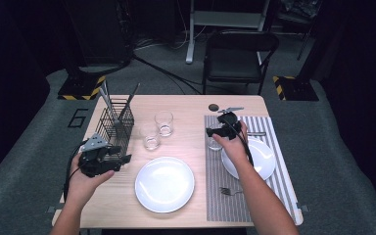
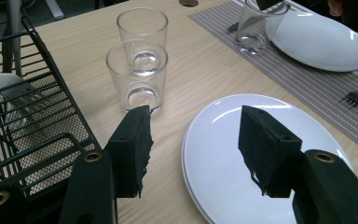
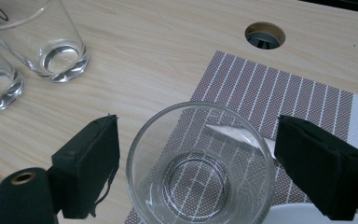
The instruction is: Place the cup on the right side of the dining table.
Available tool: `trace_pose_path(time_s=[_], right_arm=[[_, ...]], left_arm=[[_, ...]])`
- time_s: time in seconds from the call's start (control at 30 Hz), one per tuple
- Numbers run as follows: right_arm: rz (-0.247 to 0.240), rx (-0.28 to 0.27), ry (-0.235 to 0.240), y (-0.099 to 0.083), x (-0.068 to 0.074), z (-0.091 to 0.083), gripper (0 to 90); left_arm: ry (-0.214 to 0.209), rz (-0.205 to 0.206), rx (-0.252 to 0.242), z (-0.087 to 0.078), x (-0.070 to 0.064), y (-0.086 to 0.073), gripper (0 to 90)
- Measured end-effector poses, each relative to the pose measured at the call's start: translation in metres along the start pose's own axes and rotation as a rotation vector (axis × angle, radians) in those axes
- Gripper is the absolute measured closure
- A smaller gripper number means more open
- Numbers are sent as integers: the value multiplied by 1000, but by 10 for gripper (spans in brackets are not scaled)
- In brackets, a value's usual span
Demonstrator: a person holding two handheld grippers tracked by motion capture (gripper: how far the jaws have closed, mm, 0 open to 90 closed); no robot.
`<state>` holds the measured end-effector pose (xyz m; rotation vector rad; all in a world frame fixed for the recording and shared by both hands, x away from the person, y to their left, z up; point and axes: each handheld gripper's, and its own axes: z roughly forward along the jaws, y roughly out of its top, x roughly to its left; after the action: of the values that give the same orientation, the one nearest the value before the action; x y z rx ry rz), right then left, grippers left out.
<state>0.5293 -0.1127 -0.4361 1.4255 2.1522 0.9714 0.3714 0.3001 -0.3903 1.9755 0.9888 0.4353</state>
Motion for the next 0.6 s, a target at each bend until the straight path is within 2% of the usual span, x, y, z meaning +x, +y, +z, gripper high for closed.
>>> trace_pose_path(time_s=[0.37,0.6], right_arm=[[-33,-24,28,-1,8,-15,141],[-57,-41,69,-1,20,-31,149]], left_arm=[[-13,9,-4,3,-1,4,440],[-16,15,0,5,0,4,440]])
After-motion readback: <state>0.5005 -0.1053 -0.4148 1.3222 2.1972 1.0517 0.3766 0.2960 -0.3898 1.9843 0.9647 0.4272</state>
